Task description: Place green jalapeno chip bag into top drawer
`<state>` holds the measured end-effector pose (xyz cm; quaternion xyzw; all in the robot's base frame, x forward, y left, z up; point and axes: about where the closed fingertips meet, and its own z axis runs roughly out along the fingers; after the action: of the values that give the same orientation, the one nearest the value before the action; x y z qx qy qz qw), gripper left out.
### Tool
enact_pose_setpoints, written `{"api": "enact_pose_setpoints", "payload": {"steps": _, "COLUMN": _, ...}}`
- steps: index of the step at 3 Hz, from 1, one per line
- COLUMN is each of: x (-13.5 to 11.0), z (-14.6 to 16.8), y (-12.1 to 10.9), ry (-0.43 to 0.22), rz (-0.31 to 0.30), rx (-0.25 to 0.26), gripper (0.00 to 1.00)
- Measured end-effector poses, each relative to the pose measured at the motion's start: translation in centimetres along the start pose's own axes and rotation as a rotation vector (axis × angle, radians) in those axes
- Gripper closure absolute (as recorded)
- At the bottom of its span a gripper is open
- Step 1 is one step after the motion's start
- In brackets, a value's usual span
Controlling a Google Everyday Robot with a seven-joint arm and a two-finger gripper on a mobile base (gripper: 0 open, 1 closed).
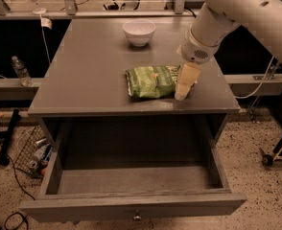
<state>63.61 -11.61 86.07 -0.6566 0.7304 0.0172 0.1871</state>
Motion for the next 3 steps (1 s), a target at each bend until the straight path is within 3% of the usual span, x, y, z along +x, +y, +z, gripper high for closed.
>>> {"api": "enact_pose_setpoints", "payload": {"steps": 1, "x": 0.2, "z": 2.0, "y": -0.9, "ry": 0.008, "rz": 0.009, "rx": -0.015, "gripper": 0.34}}
{"api": "enact_pose_setpoints", "payload": {"steps": 2, "x": 0.3, "z": 2.2, "y": -1.3, "ry": 0.011, "rz": 0.007, "rx": -0.017, "gripper": 0.57}}
{"api": "enact_pose_setpoints", "payload": {"steps": 3, "x": -0.1, "z": -0.5, "y": -0.9, "ry": -0.022, "rz": -0.012, "rx": 0.008, "gripper": 0.8}}
